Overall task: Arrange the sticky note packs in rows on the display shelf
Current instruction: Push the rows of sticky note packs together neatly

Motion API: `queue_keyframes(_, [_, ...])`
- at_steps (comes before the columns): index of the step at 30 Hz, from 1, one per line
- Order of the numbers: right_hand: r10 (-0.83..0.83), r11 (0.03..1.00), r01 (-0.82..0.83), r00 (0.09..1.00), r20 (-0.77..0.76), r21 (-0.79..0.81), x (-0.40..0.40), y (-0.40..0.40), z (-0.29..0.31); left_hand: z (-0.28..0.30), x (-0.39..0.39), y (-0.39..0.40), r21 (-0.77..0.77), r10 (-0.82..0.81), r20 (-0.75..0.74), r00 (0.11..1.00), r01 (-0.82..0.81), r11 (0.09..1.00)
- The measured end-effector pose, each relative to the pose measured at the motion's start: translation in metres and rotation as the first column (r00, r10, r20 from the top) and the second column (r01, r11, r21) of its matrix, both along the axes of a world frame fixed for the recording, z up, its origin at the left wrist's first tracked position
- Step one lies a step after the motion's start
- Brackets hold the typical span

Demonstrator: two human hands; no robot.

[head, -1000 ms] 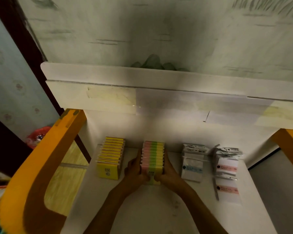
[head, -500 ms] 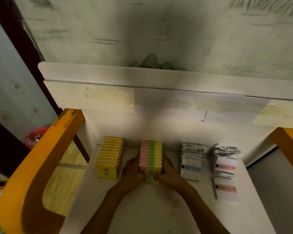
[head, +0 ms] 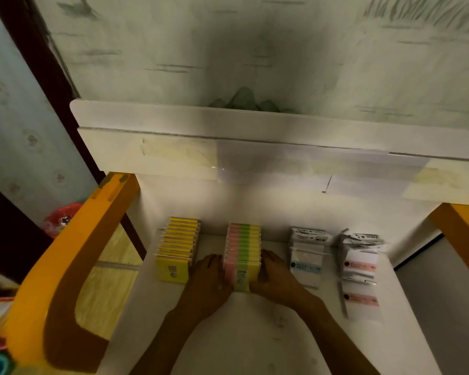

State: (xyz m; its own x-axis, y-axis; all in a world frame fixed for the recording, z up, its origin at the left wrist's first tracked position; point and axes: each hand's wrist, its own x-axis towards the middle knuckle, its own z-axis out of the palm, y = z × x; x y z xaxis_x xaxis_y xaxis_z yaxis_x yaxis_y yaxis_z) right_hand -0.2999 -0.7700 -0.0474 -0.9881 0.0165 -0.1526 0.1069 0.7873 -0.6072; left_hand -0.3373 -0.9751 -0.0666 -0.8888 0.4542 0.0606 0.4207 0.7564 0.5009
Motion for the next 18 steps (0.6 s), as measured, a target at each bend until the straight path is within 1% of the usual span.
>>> queue_keyframes(6, [-0.022,0.995,0.019,0.999,0.033,0.097,0.011,-0.002,0.005,0.01,0.011,-0.007,-0.045,0.037,-0.001,0.999,-0.037,0.998])
queue_keyframes(8, [-0.037,0.994,0.031,0.998,0.049,0.109,0.016,-0.004,0.009,0.014,0.016,-0.008,-0.049,0.051,0.004,0.999,-0.051,0.998])
queue_keyframes(12, [-0.081,0.992,0.079,0.996,0.021,0.1,0.028,-0.005,0.013,0.021,0.026,-0.012,-0.074,0.105,0.023,0.994,-0.103,0.992])
queue_keyframes(15, [-0.122,0.988,0.124,0.992,-0.024,0.095,0.04,-0.007,0.016,0.026,0.033,-0.018,-0.091,0.138,-0.041,0.99,-0.141,0.986])
queue_keyframes(18, [-0.143,0.981,0.15,0.988,-0.066,0.119,0.054,-0.009,0.023,0.033,0.04,-0.022,-0.107,0.127,-0.127,0.984,-0.141,0.984])
